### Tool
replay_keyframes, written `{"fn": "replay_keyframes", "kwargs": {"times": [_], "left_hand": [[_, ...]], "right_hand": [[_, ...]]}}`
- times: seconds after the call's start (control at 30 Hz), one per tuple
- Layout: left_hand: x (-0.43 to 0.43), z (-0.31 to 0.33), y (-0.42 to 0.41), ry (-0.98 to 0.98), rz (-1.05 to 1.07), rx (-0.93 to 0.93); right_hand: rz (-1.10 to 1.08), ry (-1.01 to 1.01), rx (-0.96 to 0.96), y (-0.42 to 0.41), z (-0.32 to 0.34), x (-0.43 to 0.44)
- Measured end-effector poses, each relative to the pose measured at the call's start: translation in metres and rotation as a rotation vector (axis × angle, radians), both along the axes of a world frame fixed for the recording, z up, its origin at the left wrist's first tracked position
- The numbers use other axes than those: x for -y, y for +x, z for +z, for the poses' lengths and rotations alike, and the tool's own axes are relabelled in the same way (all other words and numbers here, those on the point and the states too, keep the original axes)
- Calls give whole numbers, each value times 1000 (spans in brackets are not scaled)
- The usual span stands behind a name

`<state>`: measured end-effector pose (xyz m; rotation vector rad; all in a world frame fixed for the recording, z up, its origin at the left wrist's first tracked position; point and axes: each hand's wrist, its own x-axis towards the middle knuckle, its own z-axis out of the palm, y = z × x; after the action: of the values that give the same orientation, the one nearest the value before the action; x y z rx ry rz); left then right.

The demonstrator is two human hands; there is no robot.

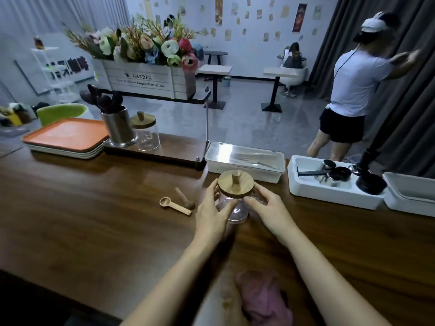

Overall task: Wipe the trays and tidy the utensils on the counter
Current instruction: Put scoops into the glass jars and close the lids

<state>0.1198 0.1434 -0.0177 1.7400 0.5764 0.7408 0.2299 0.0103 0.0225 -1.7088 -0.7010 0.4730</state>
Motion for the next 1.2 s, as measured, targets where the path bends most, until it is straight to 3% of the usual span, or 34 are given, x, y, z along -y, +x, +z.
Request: {"fn": "replay_keyframes", "kwargs": {"times": [0.3,0.53,0.87,1.2], "left_hand": [[16,-6,-4,71,48,-39],[16,-3,12,73,56,6],[6,-11,14,115,51,-20],[6,-11,15,128,52,-19]], "right_hand": [[49,108,-58,-3,-2,10],[-55,-26,140,6,6,-22],[-245,38,181,-3,-1,-43],[-204,103,304,-9,4,-44]]}}
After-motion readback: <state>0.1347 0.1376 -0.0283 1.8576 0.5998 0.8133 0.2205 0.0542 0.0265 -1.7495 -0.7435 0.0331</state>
